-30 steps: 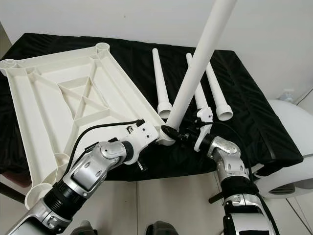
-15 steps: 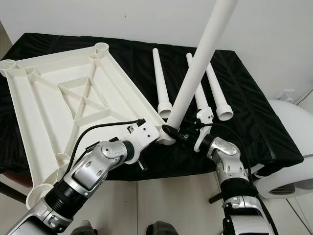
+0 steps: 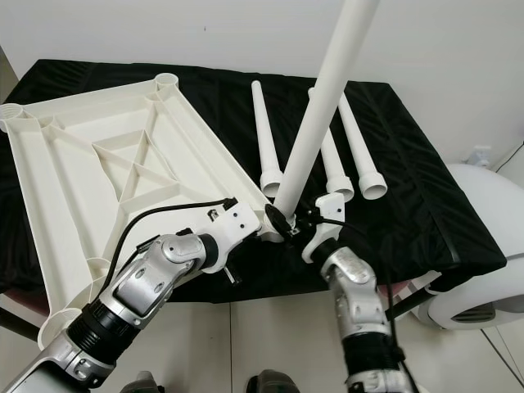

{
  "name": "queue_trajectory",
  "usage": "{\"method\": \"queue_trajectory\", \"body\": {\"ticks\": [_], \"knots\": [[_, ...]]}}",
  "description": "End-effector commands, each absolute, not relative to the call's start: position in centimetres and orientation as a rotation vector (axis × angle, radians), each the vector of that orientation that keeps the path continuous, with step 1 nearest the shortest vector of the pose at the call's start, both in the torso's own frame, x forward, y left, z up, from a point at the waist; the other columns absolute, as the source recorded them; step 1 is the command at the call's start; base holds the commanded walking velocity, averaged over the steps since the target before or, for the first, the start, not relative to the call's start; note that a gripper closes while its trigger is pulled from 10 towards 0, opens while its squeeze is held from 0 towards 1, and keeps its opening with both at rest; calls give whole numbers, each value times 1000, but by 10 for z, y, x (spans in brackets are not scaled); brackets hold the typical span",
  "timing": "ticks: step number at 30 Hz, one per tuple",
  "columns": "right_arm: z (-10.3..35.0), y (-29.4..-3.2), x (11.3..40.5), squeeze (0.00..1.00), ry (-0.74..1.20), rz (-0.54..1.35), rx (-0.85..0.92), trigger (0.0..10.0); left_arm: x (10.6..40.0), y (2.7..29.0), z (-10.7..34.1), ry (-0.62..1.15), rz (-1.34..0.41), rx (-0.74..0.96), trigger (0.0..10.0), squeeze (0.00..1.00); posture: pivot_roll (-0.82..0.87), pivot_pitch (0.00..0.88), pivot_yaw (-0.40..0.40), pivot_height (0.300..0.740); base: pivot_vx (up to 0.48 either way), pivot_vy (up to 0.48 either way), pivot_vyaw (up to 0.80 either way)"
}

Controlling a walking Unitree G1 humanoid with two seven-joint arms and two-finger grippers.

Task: Building children table

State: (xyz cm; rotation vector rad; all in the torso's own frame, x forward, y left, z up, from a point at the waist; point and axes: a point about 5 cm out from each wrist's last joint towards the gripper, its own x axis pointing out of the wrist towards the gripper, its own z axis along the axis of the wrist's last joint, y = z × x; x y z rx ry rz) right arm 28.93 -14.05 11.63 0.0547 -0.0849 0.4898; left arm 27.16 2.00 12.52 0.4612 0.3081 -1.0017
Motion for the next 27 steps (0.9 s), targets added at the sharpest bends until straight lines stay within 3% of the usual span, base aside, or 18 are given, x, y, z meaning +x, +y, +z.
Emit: {"method": "queue_trajectory", "body": {"ticks": [1, 9, 15, 24, 25, 27], "knots": [[139, -128, 292, 0, -181, 456, 66, 10000, 264, 19, 109, 387, -1035, 464, 10000, 0, -32, 15, -47, 740, 0, 0, 0], [140, -113, 294, 0, -134, 150, 83, 10000, 260, 19, 107, 395, -1040, 458, 10000, 0, -22, 21, -52, 740, 0, 0, 0], [136, -102, 294, 0, -105, 162, 108, 10000, 258, 18, 106, 399, -1047, 458, 10000, 0, -18, 17, -52, 740, 0, 0, 0], [139, -114, 293, 0, -110, 132, 94, 10000, 259, 18, 105, 398, -1044, 461, 10000, 0, -14, 4, -66, 740, 0, 0, 0], [140, -115, 292, 1000, -116, 145, 102, 10000, 259, 18, 105, 397, -1044, 461, 10000, 0, -12, 1, -68, 740, 0, 0, 0], [140, -116, 291, 1000, -120, 153, 108, 10000, 258, 18, 105, 396, -1043, 461, 10000, 0, -12, 1, -68, 740, 0, 0, 0]]}}
